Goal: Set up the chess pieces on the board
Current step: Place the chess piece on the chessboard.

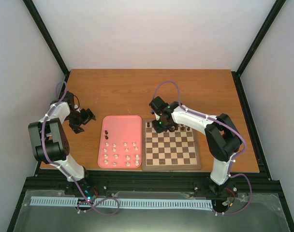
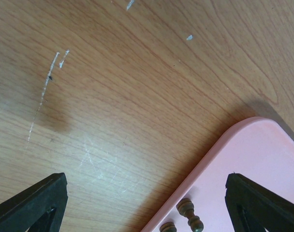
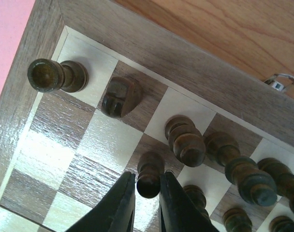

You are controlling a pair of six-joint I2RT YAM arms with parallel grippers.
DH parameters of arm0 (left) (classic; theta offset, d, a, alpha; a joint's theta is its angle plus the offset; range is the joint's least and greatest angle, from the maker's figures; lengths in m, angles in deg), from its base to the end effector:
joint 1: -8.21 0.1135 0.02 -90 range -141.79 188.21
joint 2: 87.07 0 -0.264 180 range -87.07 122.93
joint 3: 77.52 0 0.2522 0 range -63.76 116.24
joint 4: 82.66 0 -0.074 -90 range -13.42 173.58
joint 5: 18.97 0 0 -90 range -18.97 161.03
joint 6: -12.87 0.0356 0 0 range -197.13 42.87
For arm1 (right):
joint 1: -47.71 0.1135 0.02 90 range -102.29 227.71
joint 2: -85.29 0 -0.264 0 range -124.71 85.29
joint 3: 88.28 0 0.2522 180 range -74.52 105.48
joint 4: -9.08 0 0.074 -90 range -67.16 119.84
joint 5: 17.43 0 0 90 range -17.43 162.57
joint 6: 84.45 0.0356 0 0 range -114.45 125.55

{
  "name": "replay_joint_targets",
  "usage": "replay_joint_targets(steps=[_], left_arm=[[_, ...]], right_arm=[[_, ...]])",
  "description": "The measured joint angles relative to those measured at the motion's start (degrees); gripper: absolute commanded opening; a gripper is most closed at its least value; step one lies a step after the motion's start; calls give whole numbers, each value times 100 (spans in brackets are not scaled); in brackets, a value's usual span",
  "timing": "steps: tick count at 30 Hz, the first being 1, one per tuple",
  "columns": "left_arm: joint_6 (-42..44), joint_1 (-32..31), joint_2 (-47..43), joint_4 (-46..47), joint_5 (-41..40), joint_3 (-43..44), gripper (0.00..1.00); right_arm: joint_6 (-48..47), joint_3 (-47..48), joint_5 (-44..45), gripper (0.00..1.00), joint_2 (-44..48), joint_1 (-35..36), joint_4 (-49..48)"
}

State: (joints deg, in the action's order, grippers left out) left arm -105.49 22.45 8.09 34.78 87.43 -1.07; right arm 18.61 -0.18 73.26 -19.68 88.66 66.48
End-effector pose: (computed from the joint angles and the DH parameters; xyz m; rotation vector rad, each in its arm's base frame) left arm 0.2923 0.0638 0.1886 -1.0563 2.7998 -0.4560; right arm 0.2716 0.2351 0.1899 -0.6934 2.8024 0.1656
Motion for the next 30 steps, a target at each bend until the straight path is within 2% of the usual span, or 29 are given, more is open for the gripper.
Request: replay_joint_targets(steps=[16,23,30], left_arm=[[0,0,42,0,17,2,100],[0,0,61,0,17,2,100],[0,0,81,0,17,2,100]], right_arm=[[-11,-7,35,18,-7,0,55],[-20,-24,-103,31,129,0,133],[-76,28,-354,34,728,9,415]])
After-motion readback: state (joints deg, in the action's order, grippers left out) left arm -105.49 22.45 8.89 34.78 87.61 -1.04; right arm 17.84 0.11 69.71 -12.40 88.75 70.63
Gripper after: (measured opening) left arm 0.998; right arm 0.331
